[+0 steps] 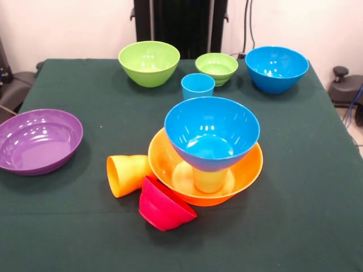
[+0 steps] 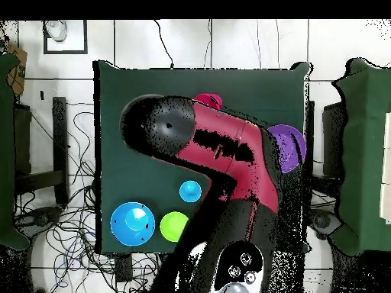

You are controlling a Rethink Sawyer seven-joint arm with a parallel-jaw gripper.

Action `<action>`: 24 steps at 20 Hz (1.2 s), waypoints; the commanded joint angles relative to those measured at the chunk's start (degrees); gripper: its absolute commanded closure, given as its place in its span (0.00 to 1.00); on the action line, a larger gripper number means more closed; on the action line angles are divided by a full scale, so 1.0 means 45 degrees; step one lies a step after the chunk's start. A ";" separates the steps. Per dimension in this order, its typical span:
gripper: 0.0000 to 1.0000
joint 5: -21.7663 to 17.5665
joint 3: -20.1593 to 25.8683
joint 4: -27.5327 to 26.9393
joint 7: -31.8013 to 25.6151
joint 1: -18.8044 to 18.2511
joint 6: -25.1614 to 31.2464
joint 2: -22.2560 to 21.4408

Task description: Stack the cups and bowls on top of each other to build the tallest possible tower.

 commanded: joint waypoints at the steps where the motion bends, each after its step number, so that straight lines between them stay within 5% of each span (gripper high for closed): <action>1: 0.00 -0.0946 0.0797 0.3585 -0.1045 0.0017 -0.1483 -0.0418; 16: 0.00 -0.1384 0.0922 0.6374 -0.1704 -0.0118 -0.2950 -0.1792; 24: 0.00 -0.1949 0.1376 0.7145 -0.1897 -0.0708 -0.4245 -0.1635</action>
